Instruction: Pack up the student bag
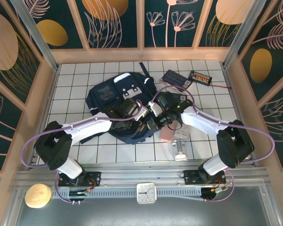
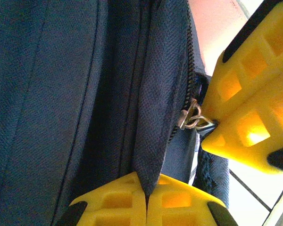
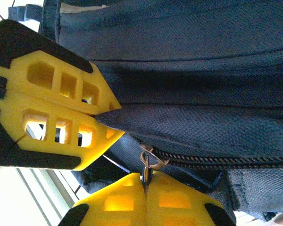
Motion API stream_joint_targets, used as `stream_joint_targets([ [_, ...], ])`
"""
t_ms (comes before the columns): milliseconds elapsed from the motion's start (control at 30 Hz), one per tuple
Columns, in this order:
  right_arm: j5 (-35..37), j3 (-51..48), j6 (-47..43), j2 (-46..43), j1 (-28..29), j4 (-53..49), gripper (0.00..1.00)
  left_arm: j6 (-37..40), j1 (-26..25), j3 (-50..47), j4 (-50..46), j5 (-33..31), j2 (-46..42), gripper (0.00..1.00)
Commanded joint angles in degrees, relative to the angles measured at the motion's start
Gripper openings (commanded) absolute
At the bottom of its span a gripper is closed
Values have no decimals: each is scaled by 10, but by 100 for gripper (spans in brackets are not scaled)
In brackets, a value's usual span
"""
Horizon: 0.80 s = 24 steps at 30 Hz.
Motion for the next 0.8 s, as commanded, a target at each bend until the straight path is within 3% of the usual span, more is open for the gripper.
stream_joint_targets([
  [0,-22,-8,3,-6,21,31,0,-1,-2,23,28,-19,-16,32],
  [133,-32,-5,-16,-21,-20,15,0,32,-2,-36,-16,-59,-97,74],
  [200,-43,0,-25,-28,-47,8,0,57,-1,-64,-39,-77,-141,86],
  [267,-55,6,-35,-33,-63,1,0,82,-2,-83,-55,-80,-168,89],
  [433,-68,32,-68,-28,-99,-25,0,146,-2,-95,-77,-75,-165,82],
  [533,-70,47,-83,-18,-105,-42,0,172,-2,-95,-83,-70,-135,72],
  [633,-70,53,-90,-13,-110,-50,0,190,-2,-96,-70,-51,-98,56],
  [700,-69,56,-92,-10,-111,-55,0,195,-2,-93,-53,-40,-69,35],
  [767,-71,59,-90,-6,-110,-58,0,193,-2,-83,-42,-31,-37,21],
])
